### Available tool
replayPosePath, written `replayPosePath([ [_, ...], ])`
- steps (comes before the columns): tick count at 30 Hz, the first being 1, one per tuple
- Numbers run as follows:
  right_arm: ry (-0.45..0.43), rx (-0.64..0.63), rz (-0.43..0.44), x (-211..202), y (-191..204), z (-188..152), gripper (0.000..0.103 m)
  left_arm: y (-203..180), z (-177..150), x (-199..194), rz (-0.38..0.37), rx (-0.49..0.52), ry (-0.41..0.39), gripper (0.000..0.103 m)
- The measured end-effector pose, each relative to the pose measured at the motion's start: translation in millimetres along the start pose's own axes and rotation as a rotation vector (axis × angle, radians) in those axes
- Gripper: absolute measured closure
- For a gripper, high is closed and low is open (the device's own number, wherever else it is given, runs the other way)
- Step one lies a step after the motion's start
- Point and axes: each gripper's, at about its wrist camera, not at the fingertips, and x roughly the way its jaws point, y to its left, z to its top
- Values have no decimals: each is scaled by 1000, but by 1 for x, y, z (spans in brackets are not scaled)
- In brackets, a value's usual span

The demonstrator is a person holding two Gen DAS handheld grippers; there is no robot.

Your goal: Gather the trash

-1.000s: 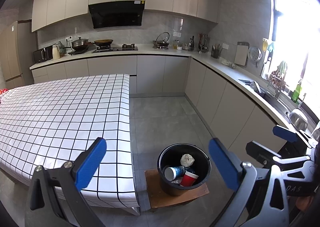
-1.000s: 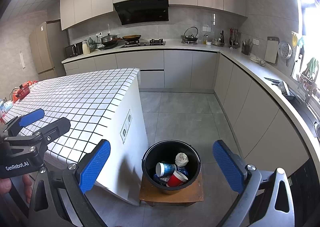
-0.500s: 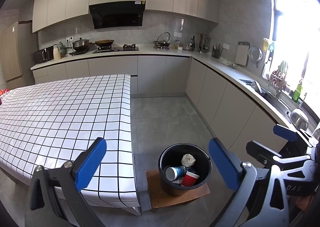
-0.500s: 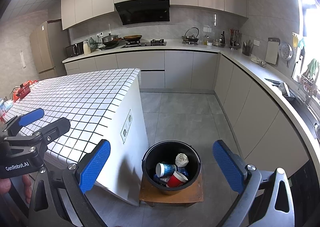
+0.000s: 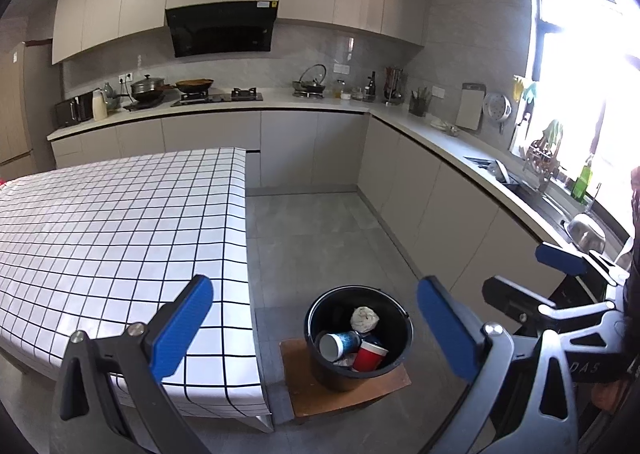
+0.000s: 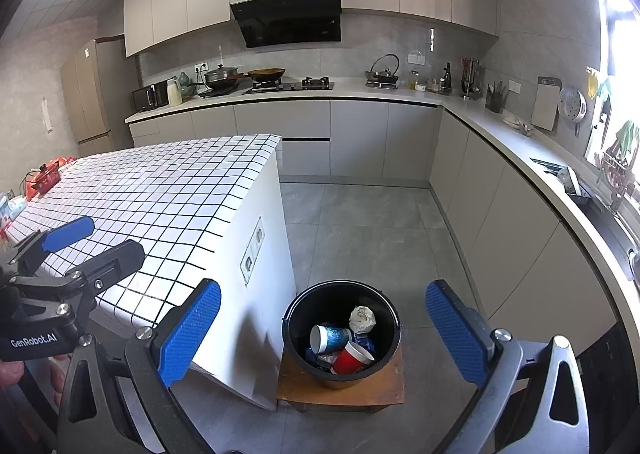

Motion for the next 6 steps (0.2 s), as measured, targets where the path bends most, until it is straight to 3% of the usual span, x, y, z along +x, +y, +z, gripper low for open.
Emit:
replayPosePath([
  [6, 4, 3, -4, 2, -2, -1, 0, -3, 1, 0, -25, 15, -6, 1],
])
